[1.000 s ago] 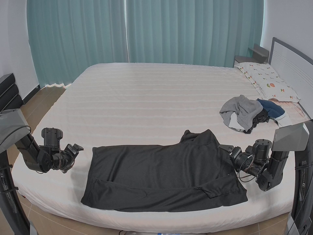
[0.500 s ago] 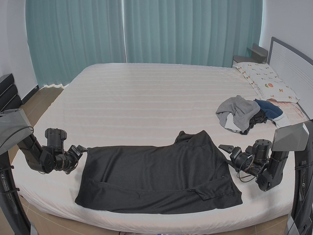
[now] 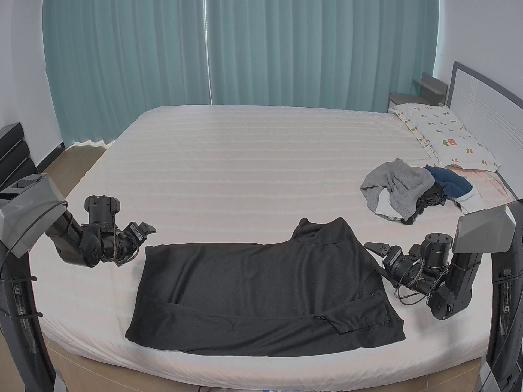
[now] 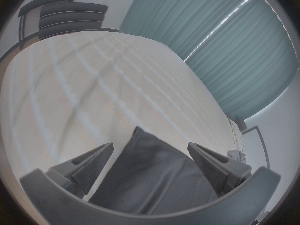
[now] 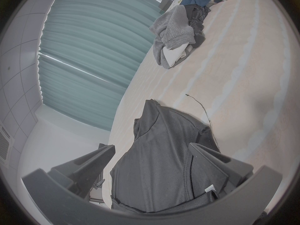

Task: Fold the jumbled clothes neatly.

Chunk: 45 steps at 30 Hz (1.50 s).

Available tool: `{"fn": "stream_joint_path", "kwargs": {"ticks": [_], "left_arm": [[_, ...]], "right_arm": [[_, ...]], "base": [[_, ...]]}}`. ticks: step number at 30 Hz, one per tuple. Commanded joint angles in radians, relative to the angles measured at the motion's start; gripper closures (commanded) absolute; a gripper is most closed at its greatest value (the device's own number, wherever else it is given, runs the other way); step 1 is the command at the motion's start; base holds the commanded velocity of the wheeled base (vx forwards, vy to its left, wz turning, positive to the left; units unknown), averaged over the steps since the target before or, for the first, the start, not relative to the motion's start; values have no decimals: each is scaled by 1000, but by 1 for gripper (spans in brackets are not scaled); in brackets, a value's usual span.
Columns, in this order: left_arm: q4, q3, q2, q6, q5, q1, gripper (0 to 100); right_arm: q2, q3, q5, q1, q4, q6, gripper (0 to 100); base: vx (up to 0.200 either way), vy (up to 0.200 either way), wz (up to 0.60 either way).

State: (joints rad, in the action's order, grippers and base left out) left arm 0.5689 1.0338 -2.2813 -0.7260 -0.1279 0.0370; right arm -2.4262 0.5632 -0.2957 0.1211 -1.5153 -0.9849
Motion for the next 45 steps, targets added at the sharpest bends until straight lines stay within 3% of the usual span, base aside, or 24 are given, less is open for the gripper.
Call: {"fn": "stream_joint_path", "kwargs": {"ticks": [1,4,8,13,34,35,41,45], "left_arm": [[-26,107,-106,36,-101,7,0],[-17,141,-147,122,-127,7,0],[-17,172,-176,137,-107,3,0],[17,167,-193,138,-61,23,0],[57,167,-211,134,-61,15,0],[57,167,-211,134,-59,15,100],[52,158,-205,129,-44,17,100],[52,149,-205,128,17,18,100]], "right_arm": [[-2,0,1,2,0,0,0],[-2,-6,1,2,0,2,0],[-2,-6,0,3,0,2,0],[-2,-6,0,3,0,2,0],[-7,-6,0,3,0,3,0],[-7,-6,0,3,0,3,0],[-7,-6,0,3,0,3,0],[-8,-6,0,5,0,5,0]], "base": [[0,0,0],[0,0,0],[0,0,0],[0,0,0],[0,0,0],[0,0,0],[0,0,0],[0,0,0]]}}
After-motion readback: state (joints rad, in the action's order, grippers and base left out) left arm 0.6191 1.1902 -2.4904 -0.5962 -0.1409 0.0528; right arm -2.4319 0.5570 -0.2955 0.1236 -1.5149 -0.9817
